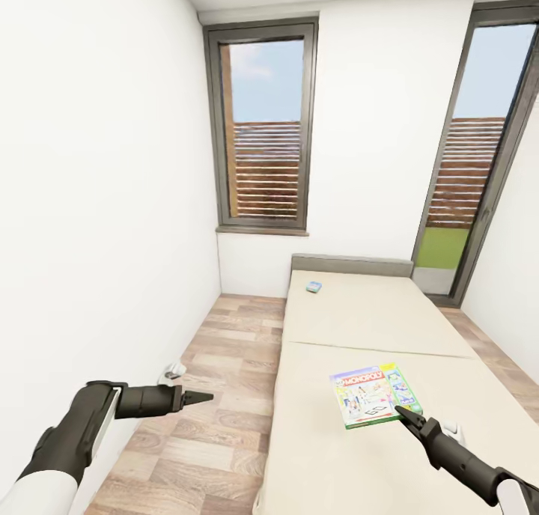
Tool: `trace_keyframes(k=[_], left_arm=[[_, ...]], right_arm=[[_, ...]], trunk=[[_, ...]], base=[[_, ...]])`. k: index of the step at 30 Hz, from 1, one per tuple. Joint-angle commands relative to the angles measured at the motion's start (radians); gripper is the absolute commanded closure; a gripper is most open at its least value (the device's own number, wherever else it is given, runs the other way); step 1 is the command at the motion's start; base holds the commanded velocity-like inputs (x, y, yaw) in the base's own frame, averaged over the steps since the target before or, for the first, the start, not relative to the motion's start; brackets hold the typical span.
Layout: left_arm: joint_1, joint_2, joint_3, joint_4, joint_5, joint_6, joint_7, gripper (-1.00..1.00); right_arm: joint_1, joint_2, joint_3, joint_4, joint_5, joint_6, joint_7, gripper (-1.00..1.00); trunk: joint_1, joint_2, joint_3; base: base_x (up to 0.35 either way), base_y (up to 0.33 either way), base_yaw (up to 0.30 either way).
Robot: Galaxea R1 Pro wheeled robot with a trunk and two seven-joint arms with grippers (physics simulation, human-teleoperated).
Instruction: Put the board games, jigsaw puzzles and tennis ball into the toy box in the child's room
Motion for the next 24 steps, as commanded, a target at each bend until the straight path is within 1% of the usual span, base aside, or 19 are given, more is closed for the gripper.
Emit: trace_keyframes(k=[1, 4, 6, 8, 10, 15, 17, 24], left_arm=[[0.000, 0.000, 0.003, 0.000, -0.011, 0.019, -0.009, -1.00], [0.000, 0.004, 0.006, 0.000, -0.011, 0.058, -0.008, -1.00], [0.000, 0.007, 0.007, 0.000, -0.012, 0.068, -0.007, -1.00], [0.000, 0.016, 0.009, 0.001, -0.012, 0.072, -0.007, -1.00], [0.000, 0.021, 0.008, 0.002, -0.012, 0.073, -0.005, -1.00], [0.000, 0.022, 0.008, 0.010, -0.011, 0.073, 0.068, -1.00], [0.000, 0.020, 0.007, 0.011, -0.011, 0.073, 0.080, -1.00], [0.000, 0.019, 0.008, 0.011, -0.009, 0.069, 0.091, -1.00]], right_arm=[[-0.001, -0.001, -0.002, 0.001, 0.000, 0.006, 0.004, 1.00], [-0.001, -0.011, -0.002, 0.001, -0.001, 0.010, 0.006, 1.00], [-0.001, -0.020, -0.002, 0.002, -0.002, 0.011, 0.007, 1.00], [-0.001, -0.025, -0.002, 0.002, -0.003, 0.011, 0.007, 1.00], [-0.001, -0.026, -0.002, 0.002, -0.003, 0.011, 0.007, 1.00], [0.000, -0.027, -0.001, 0.002, -0.003, 0.010, 0.003, 1.00], [0.000, -0.027, -0.001, 0.002, -0.003, 0.010, 0.004, 1.00], [0.000, -0.027, -0.001, 0.002, -0.003, 0.011, 0.006, 1.00]], trunk=[[0.000, -0.001, 0.000], [0.000, -0.001, 0.001], [0.000, -0.001, 0.001], [0.000, -0.001, 0.001], [0.000, -0.001, 0.001], [0.000, -0.001, -0.005], [0.000, -0.001, -0.008], [0.000, -0.001, -0.019]], base=[[0.000, 0.000, -0.249], [0.000, 0.000, -0.265], [0.000, 0.000, -0.201], [0.000, 0.000, -0.086], [0.000, 0.000, -0.035], [0.000, 0.000, -0.007], [0.000, 0.000, -0.002], [0.000, 0.000, 0.000]])
